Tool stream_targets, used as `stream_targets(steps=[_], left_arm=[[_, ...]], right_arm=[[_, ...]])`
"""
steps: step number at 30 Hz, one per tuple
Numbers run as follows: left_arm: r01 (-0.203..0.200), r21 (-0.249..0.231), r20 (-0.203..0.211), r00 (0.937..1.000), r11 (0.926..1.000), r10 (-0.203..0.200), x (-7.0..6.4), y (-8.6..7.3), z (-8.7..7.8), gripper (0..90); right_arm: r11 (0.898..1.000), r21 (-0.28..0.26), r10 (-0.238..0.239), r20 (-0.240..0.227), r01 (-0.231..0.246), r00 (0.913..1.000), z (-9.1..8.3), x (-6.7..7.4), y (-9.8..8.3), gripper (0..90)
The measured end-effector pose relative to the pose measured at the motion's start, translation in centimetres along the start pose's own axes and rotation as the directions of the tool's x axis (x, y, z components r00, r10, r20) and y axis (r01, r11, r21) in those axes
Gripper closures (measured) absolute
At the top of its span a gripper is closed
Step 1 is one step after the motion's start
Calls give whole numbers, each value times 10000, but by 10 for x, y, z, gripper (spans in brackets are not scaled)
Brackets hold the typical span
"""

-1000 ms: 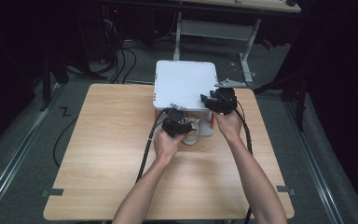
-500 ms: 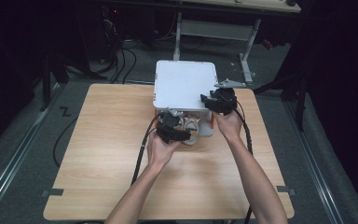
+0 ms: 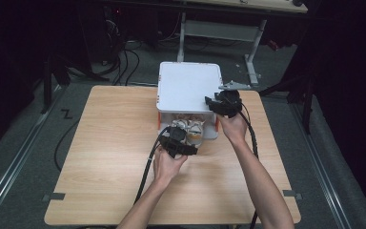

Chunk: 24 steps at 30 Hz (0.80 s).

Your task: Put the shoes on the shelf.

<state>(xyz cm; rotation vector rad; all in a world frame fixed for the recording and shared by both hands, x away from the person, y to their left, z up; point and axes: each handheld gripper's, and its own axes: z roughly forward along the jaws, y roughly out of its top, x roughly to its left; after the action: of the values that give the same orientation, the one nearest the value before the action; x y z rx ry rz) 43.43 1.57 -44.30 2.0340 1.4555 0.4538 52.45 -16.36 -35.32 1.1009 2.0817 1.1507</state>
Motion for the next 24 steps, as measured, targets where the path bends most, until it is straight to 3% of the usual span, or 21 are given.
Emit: stream_targets(steps=[4,7,11,15,24], left_arm=[[197,316,-106,9998,9993,-194,-3,5,11,146],[319,300,-128,9994,9990,-315,-4,7,12,134],[558,197,-470,9974,9982,-548,-5,9,15,160],[700,242,-438,9967,9973,-689,-5,14,19,163],[1395,-401,-652,9877,9894,-1419,-5,23,33,183]], right_arm=[[10000,-3,-2,13,2,10000,0,0,0,541],[10000,-2,-14,6,14,10000,0,0,0,541],[10000,-6,-46,24,46,10000,0,0,0,541],[10000,-18,-32,41,32,10000,0,0,0,542],[10000,-32,-36,78,36,10000,0,1,-1,544]])
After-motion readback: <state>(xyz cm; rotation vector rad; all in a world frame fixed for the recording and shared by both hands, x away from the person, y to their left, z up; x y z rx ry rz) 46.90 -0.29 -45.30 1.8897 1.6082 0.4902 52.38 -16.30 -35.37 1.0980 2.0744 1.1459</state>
